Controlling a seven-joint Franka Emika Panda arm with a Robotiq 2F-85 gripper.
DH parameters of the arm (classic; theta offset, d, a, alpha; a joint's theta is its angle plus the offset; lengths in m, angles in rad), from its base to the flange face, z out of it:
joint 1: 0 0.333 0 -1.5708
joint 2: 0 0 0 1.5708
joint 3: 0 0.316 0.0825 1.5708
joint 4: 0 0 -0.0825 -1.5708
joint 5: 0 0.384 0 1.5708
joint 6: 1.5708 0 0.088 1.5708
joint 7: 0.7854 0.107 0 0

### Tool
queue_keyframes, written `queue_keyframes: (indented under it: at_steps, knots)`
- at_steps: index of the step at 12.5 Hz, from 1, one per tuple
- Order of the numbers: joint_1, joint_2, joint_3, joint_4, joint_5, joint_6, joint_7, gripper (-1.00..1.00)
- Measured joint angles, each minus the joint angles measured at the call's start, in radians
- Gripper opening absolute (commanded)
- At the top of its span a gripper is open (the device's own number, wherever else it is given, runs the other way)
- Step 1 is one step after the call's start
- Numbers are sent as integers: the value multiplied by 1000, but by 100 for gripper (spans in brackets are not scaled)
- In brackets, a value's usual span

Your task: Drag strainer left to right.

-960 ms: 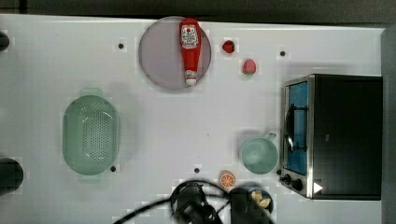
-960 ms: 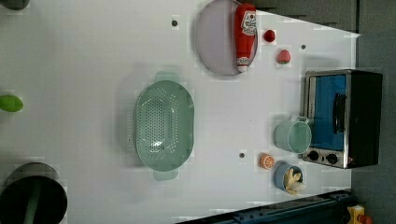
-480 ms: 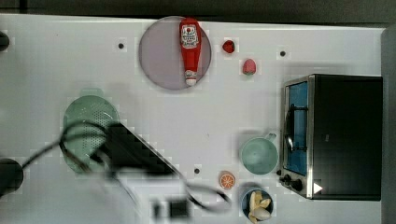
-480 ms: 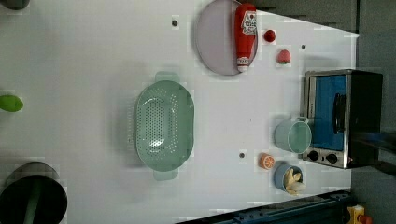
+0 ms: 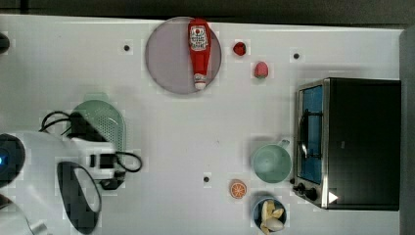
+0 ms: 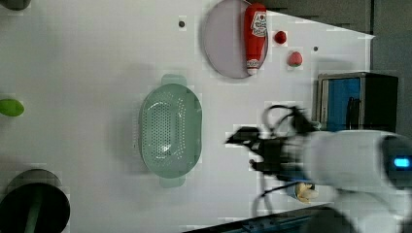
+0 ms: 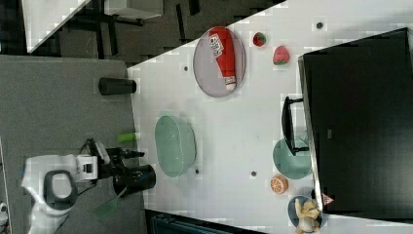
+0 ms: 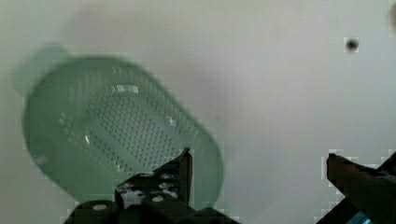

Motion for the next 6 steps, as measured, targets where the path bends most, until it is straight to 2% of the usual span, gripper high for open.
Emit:
queue_keyframes:
  at_steps: [3,6]
  knots:
    - [30,106,46,-6,-17,147,231,100]
    - [34,215,48,14,-31,271,441,100]
